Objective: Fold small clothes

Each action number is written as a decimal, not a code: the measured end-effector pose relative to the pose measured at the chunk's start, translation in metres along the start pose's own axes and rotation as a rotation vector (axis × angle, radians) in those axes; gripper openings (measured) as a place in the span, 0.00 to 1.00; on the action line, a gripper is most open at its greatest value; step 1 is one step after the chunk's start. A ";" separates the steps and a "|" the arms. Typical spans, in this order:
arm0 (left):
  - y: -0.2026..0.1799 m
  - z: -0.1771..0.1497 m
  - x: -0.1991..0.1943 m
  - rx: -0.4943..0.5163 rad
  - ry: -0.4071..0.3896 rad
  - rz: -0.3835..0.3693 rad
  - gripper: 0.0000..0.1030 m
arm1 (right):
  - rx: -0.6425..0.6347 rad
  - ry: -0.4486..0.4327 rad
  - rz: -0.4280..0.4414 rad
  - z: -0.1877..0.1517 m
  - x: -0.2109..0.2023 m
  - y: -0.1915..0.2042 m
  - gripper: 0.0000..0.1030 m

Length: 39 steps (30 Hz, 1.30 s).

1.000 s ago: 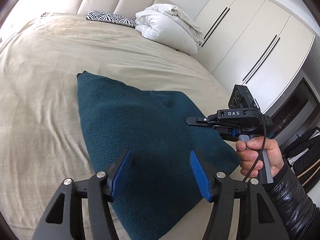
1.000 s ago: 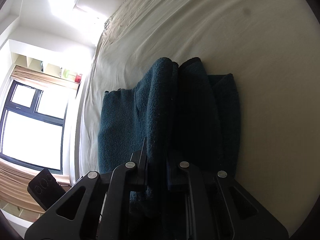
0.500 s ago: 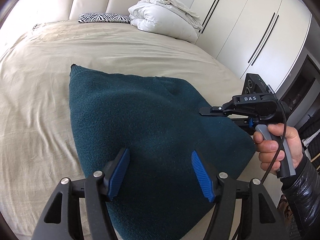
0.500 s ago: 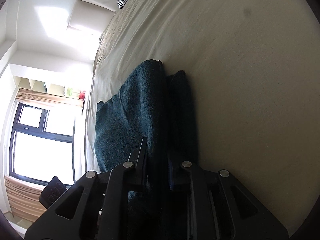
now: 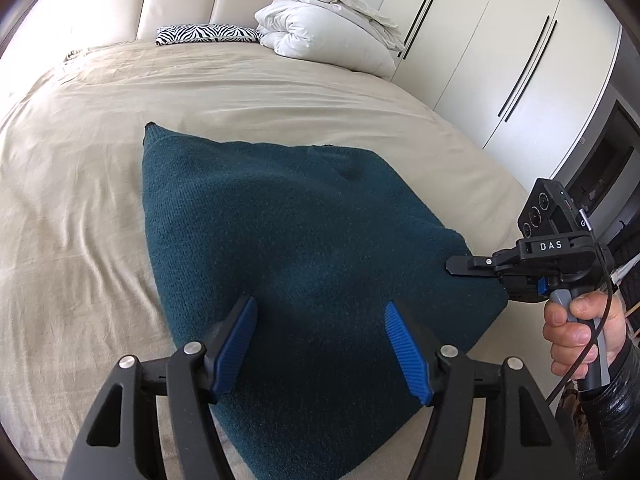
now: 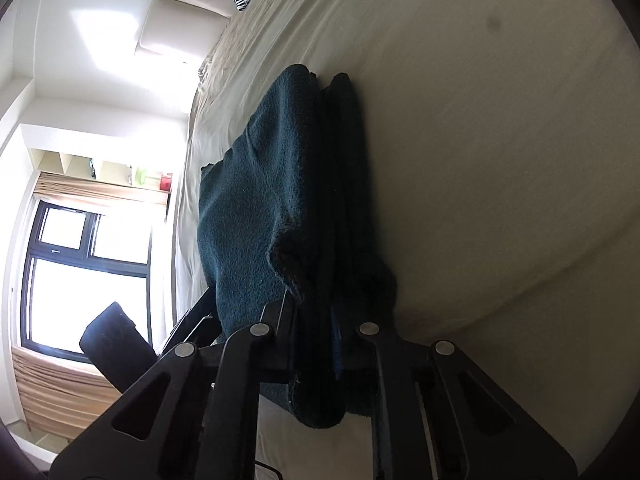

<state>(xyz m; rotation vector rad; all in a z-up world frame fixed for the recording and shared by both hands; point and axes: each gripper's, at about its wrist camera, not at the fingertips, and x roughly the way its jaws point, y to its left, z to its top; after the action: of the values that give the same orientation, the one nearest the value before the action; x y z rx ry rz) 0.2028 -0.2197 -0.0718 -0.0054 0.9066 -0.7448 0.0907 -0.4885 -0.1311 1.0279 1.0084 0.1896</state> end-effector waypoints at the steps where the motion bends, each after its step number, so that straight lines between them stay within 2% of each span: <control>1: 0.000 0.000 -0.001 0.004 0.004 0.002 0.67 | 0.009 -0.015 0.001 -0.005 -0.004 -0.002 0.09; 4: -0.006 -0.006 -0.002 0.043 0.015 0.031 0.67 | 0.015 -0.040 -0.003 -0.021 -0.013 -0.003 0.08; 9: -0.014 -0.016 0.001 0.096 0.019 0.070 0.66 | 0.002 -0.056 -0.019 -0.032 0.003 -0.011 0.07; 11: -0.014 -0.019 0.002 0.100 0.023 0.070 0.66 | 0.027 -0.069 0.004 -0.037 0.008 -0.015 0.07; 17: -0.011 -0.019 0.002 0.121 0.018 0.077 0.66 | -0.055 -0.081 -0.033 -0.045 0.009 -0.001 0.07; 20: -0.011 -0.021 0.001 0.108 0.009 0.070 0.66 | -0.081 -0.099 -0.149 -0.036 0.013 0.028 0.12; 21: -0.010 -0.021 0.001 0.102 0.007 0.066 0.66 | -0.097 -0.131 -0.224 -0.029 0.011 0.040 0.19; 22: -0.010 -0.022 0.001 0.100 0.006 0.063 0.66 | -0.128 -0.171 -0.286 -0.032 0.009 0.057 0.20; 23: -0.010 -0.022 0.000 0.101 0.006 0.061 0.66 | -0.171 -0.205 -0.305 -0.036 0.004 0.073 0.20; 26: -0.010 -0.022 0.000 0.099 0.006 0.064 0.66 | -0.262 -0.189 -0.236 -0.044 0.010 0.109 0.20; 28: -0.011 -0.023 -0.001 0.104 0.006 0.068 0.66 | -0.271 -0.134 -0.205 -0.046 0.026 0.111 0.20; 29: -0.012 -0.024 -0.001 0.109 0.007 0.070 0.66 | -0.246 -0.099 -0.215 -0.039 0.023 0.094 0.20; 31: -0.014 -0.026 -0.001 0.124 0.006 0.076 0.66 | -0.203 -0.027 -0.221 -0.047 0.046 0.065 0.19; 32: -0.015 -0.027 -0.001 0.130 0.003 0.079 0.66 | -0.221 -0.046 -0.201 -0.056 0.050 0.048 0.18; 34: -0.014 -0.028 -0.001 0.130 -0.003 0.080 0.66 | -0.261 -0.101 -0.165 -0.067 0.043 0.042 0.17; 37: -0.014 -0.026 -0.006 0.109 -0.007 0.076 0.66 | -0.204 -0.100 -0.125 -0.072 0.034 0.031 0.17; 39: -0.012 -0.022 -0.016 0.082 -0.023 0.066 0.65 | -0.205 -0.080 -0.154 -0.072 0.029 0.036 0.17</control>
<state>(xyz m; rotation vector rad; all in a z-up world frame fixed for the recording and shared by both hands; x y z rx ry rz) 0.1743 -0.2124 -0.0704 0.0882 0.8501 -0.7185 0.0628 -0.4078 -0.1298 0.7631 0.9696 0.1215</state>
